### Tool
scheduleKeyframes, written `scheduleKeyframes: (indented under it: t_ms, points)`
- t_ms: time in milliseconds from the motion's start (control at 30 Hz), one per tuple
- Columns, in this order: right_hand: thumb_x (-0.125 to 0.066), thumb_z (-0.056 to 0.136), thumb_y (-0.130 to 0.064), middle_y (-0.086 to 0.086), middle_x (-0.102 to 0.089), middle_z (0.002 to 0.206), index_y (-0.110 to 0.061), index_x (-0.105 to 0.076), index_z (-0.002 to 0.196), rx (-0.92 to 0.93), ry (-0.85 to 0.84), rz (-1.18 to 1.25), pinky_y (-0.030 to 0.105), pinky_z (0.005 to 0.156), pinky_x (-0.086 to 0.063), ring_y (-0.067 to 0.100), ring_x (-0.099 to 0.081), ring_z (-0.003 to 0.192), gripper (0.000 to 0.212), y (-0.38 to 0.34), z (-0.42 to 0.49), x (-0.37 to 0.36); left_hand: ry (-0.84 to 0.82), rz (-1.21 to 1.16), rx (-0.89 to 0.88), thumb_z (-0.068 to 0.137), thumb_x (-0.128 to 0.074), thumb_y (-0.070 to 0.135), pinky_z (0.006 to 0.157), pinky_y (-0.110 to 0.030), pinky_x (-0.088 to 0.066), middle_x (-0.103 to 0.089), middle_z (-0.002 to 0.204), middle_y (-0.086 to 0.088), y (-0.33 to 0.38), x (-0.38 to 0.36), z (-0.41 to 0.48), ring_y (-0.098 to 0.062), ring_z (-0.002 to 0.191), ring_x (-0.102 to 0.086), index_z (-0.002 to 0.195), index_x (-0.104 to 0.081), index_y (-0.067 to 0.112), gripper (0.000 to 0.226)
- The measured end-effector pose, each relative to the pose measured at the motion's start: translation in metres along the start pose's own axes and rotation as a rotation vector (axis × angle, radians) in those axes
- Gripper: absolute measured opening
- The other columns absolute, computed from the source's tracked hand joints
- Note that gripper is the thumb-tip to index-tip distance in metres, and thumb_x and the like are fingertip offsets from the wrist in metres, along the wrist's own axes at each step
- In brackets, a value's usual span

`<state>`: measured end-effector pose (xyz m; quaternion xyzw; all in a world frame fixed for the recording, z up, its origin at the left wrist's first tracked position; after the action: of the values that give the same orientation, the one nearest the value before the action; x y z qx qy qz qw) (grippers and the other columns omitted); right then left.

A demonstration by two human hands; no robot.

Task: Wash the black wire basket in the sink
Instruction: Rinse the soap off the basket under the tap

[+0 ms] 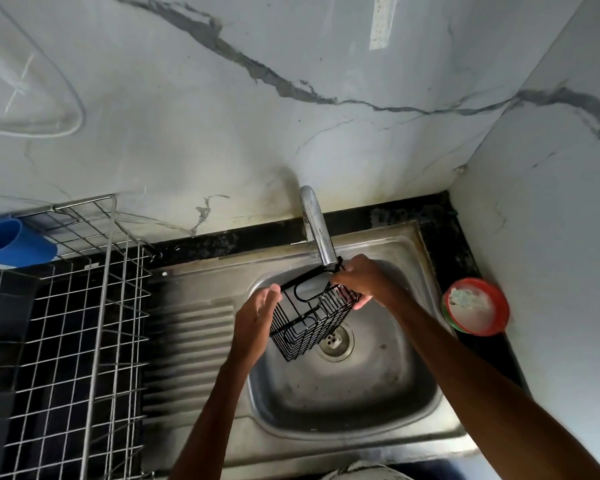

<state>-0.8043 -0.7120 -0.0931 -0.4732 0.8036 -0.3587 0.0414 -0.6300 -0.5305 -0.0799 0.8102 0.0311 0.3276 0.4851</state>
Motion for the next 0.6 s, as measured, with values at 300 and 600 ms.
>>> scheduleKeyframes:
  t_ms: [300,600]
  points:
    - [-0.080,0.076,-0.056,0.006,-0.066,0.092,-0.011,-0.064,0.105,0.109,0.277,-0.377,0.029,0.067,-0.051,0.020,-0.064,0.082,0.056,-0.018,-0.007,-0.023,-0.013,-0.171,0.593,0.076,-0.077,0.068,0.086,-0.052,-0.063,-0.055,0.143,-0.011,-0.019,-0.033,-0.003,-0.031,0.123,-0.061,0.154,-0.035,0.011,0.106]
    - [-0.066,0.083,-0.069,0.000,-0.069,0.095,-0.016,-0.070,0.104,0.313,0.350,-0.450,0.024,0.066,-0.048,0.015,-0.066,0.088,0.057,-0.032,-0.041,-0.036,-0.089,-0.384,0.765,0.103,-0.040,0.013,0.070,-0.051,-0.064,-0.077,0.090,-0.014,-0.032,-0.032,0.002,-0.027,0.085,-0.072,0.112,-0.069,0.002,0.032]
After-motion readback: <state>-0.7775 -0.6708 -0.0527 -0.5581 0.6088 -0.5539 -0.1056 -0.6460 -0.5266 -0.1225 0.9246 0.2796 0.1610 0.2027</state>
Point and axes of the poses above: each hand's wrist, its own z-axis towards the middle knuckle, its own x-axis out of the back of the hand, y = z × x, the point moved 5 cm from there along z, towards the middle knuckle
